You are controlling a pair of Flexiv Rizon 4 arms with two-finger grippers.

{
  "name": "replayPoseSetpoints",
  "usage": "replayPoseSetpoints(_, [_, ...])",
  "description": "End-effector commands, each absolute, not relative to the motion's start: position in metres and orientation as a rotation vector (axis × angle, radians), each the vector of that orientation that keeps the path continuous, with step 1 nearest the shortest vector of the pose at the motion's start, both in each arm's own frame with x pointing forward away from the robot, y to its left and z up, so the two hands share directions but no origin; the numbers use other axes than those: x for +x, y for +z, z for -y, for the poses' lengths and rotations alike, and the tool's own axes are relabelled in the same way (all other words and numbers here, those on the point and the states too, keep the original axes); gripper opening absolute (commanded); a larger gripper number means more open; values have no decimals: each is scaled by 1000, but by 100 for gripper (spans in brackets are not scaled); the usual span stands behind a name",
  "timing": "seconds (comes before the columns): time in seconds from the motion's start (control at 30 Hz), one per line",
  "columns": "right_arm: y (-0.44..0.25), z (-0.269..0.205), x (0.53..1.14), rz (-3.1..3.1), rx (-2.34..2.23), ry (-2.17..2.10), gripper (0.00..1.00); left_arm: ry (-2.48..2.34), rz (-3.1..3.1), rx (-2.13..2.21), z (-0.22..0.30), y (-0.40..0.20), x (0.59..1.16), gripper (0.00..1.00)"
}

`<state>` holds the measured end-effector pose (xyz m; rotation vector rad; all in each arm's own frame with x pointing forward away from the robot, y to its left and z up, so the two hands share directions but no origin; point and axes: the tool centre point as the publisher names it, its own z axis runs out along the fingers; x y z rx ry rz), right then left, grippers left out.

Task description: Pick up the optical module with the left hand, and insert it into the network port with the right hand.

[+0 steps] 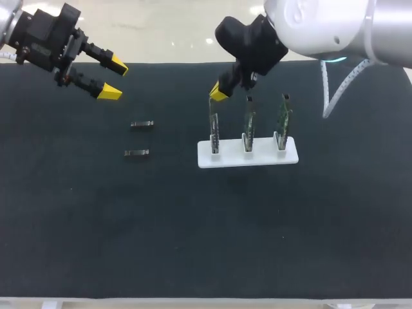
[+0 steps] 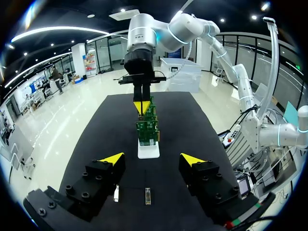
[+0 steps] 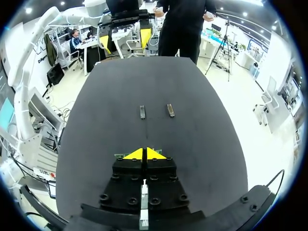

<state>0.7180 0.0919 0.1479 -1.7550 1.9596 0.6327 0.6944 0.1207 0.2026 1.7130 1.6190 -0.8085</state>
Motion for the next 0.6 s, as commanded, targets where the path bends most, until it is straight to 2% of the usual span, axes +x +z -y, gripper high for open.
replayPoseSetpoints(0.03, [152, -94, 720, -1966, -1763, 632, 0, -806, -1622, 1715, -120, 203, 694, 100])
replayPoseSetpoints(0.6, [150, -98, 723, -1949, -1766, 649, 0, -806, -1622, 1715, -120, 203, 694, 100])
